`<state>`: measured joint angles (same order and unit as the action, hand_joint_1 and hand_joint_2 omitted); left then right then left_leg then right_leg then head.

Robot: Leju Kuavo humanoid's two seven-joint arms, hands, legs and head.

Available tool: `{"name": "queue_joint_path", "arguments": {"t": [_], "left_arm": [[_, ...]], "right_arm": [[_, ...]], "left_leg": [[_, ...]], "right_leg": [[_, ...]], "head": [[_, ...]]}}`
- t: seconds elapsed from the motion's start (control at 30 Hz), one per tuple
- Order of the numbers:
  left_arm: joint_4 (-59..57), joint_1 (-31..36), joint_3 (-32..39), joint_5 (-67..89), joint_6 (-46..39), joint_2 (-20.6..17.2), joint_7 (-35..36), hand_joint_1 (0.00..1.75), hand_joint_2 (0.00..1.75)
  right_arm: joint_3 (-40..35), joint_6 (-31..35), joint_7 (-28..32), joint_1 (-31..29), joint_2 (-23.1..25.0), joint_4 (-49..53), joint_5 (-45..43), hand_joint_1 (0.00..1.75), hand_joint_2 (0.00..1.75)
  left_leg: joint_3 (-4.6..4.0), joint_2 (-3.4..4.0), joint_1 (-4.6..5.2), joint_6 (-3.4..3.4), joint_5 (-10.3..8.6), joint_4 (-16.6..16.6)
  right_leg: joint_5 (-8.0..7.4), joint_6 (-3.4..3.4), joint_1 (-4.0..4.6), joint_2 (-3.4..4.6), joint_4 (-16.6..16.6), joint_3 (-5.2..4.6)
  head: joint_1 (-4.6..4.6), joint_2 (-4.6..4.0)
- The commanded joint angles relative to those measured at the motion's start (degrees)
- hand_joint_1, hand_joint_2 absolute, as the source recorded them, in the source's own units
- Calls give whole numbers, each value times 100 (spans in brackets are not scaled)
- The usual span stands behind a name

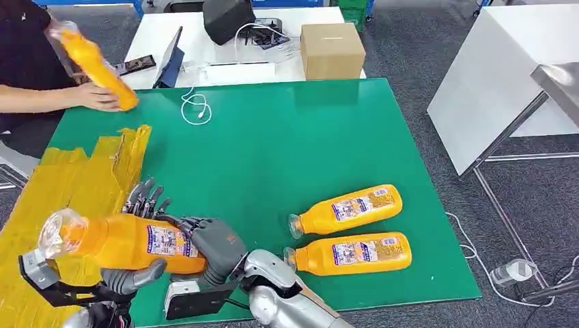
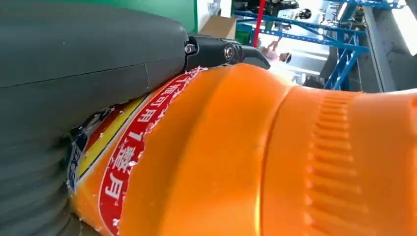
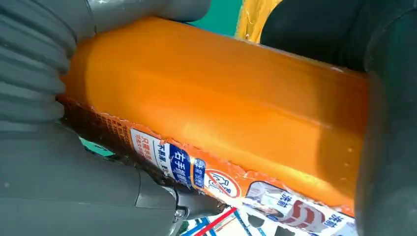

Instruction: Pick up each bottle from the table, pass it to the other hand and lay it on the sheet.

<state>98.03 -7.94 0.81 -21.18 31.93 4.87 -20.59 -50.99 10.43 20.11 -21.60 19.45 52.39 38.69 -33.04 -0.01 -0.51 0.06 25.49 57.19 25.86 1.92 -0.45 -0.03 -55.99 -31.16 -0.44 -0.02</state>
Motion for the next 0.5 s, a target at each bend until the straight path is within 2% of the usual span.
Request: {"name": "queue_joint_path", "arguments": {"t": [0.03,0.07,0.1,0.27,0.3,0.5], "left_arm": [[-103,388,-40,-52,-76,8,62,0,175],[-105,390,-16,-70,-73,27,61,0,175],[-99,378,-12,-77,-54,37,59,175,175],[-79,370,10,-99,-11,72,18,175,175],[-81,376,11,-97,-4,72,12,175,175],[-93,373,6,-98,32,77,-1,175,175]], "right_arm": [[-779,-116,61,6,55,-750,137,175,175],[-816,-71,64,-5,55,-786,112,175,175],[-821,-46,59,-5,55,-811,80,175,175],[-687,-6,20,-25,54,-797,76,175,175],[-648,-5,22,-18,52,-777,87,175,175],[-500,3,-20,10,36,-681,141,175,175]], "left_leg": [[11,-11,-2,0,0,-6],[20,-14,-4,0,1,-10],[14,-13,-4,0,0,-8],[34,-25,-8,1,6,-11],[11,-18,-4,0,0,-6],[20,-28,-5,0,0,-8]], "right_leg": [[3,-4,3,-11,8,16],[5,-5,5,-15,13,27],[3,-4,4,-13,10,20],[11,-8,10,-26,19,47],[4,-3,5,-19,10,18],[7,-6,6,-28,14,29]], "head": [[-2,0],[0,0],[-2,0],[0,0],[0,0],[2,0]]}}
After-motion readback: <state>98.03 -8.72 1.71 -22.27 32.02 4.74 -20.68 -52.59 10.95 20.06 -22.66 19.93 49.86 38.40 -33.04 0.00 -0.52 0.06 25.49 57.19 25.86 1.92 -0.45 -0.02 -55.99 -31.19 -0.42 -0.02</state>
